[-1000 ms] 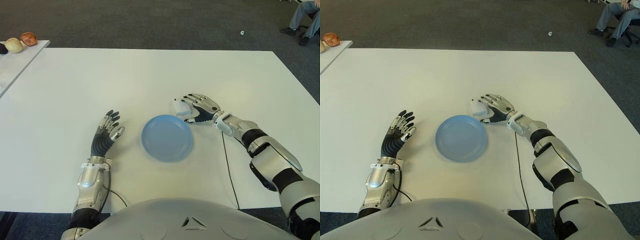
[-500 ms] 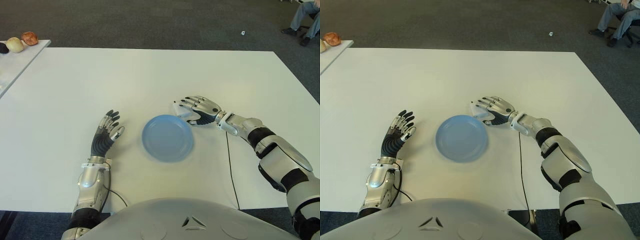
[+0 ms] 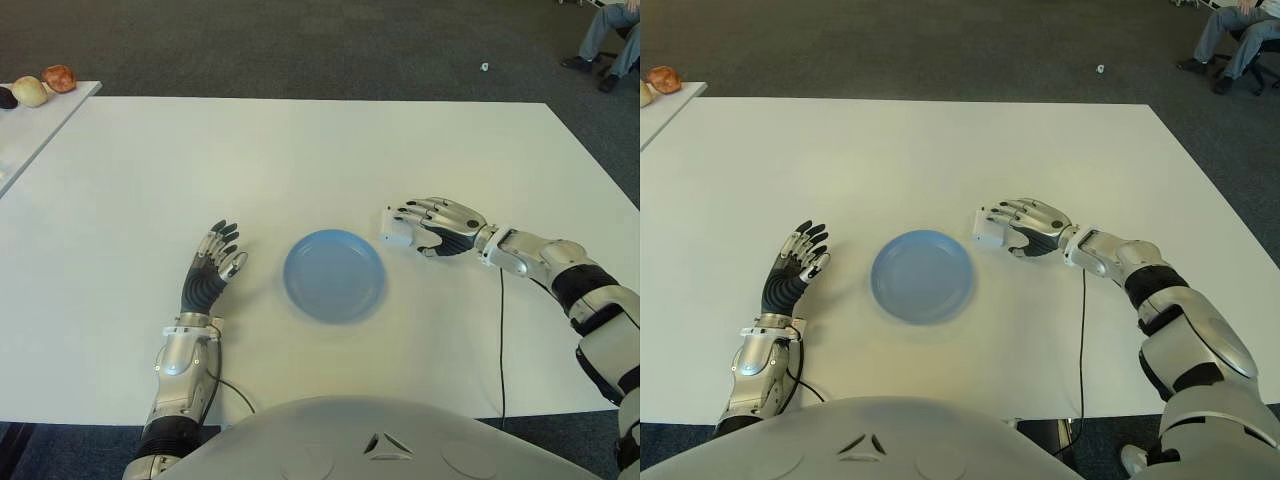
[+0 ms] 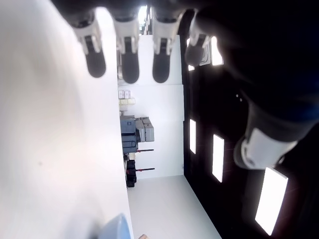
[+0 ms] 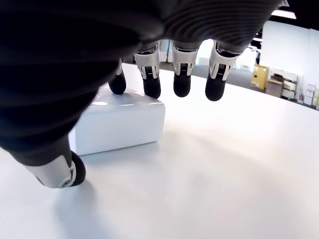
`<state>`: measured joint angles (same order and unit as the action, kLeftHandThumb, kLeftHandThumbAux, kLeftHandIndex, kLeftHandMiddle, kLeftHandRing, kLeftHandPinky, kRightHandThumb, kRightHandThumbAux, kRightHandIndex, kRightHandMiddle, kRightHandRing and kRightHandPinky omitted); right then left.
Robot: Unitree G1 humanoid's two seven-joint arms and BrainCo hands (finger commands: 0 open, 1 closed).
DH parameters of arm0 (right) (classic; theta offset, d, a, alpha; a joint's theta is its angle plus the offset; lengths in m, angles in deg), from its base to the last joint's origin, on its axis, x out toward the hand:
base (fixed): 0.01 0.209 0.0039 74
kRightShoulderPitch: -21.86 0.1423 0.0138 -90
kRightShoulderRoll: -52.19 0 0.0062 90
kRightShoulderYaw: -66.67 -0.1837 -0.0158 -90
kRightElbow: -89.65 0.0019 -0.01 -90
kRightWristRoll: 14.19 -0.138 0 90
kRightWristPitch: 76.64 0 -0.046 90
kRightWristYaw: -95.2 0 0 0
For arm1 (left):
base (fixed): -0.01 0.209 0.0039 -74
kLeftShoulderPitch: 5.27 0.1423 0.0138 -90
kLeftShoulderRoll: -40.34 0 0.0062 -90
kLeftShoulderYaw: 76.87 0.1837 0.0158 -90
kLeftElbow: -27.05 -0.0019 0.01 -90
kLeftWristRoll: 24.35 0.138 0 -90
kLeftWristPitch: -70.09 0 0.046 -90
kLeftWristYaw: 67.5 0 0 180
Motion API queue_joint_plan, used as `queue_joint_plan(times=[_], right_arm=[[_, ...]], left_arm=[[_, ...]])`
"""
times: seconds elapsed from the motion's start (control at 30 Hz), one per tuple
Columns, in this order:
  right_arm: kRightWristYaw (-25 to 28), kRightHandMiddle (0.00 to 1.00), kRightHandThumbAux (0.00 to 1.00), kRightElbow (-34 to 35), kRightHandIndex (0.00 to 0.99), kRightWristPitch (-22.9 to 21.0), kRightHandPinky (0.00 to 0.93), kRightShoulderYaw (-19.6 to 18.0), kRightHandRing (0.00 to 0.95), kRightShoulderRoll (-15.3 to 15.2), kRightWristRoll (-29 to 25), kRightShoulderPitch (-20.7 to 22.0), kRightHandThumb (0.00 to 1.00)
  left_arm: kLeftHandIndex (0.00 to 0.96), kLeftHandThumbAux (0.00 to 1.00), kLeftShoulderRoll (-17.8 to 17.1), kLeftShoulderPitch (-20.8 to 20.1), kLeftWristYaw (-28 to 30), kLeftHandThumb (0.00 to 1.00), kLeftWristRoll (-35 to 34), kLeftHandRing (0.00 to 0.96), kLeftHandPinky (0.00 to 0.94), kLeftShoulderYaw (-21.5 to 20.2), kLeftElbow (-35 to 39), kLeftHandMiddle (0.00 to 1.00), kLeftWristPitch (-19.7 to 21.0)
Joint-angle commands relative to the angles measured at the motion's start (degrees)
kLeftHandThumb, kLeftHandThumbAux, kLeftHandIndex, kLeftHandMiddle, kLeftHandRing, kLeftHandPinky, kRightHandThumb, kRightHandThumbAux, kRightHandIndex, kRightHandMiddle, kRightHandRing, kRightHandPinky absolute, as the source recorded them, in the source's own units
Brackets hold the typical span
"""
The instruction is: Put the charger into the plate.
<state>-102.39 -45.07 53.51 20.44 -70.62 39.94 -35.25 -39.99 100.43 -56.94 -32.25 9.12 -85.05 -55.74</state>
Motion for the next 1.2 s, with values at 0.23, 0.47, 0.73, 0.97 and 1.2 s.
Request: queue_joint_plan(times=[0.23,0.47,0.73,0.97,1.2], right_arm=[[12.0,0.0,0.604,12.0,0.0,-2.4,0.0,-4.6,0.0,-4.4,-2.0,-9.3,0.0],[16.1,0.0,0.59,16.9,0.0,-4.9,0.0,-8.0,0.0,-5.2,-2.7,-12.7,0.0],[19.9,0.0,0.586,20.8,0.0,-6.2,0.0,-10.9,0.0,-5.5,-3.4,-15.6,0.0],[22.1,0.0,0.577,22.8,0.0,-6.7,0.0,-13.4,0.0,-5.3,-4.6,-17.7,0.0],[21.7,0.0,0.553,23.5,0.0,-6.7,0.0,-15.3,0.0,-4.8,-5.3,-19.2,0.0]], left_arm=[[0.121,0.559,0.6,3.3,0.1,0.0,1.5,0.157,0.16,0.0,-8.3,0.168,2.3],[0.122,0.552,0.0,2.7,0.7,0.0,1.2,0.152,0.156,-0.2,-8.7,0.164,2.8],[0.117,0.553,-0.3,2.3,1.4,0.0,0.7,0.147,0.149,-0.6,-9.1,0.157,2.6],[0.117,0.547,-0.6,2.2,1.6,0.0,1.0,0.143,0.144,-0.9,-9.1,0.153,2.4],[0.11,0.55,-0.8,1.9,2.2,0.0,1.1,0.135,0.139,-1.3,-9.4,0.143,2.5]])
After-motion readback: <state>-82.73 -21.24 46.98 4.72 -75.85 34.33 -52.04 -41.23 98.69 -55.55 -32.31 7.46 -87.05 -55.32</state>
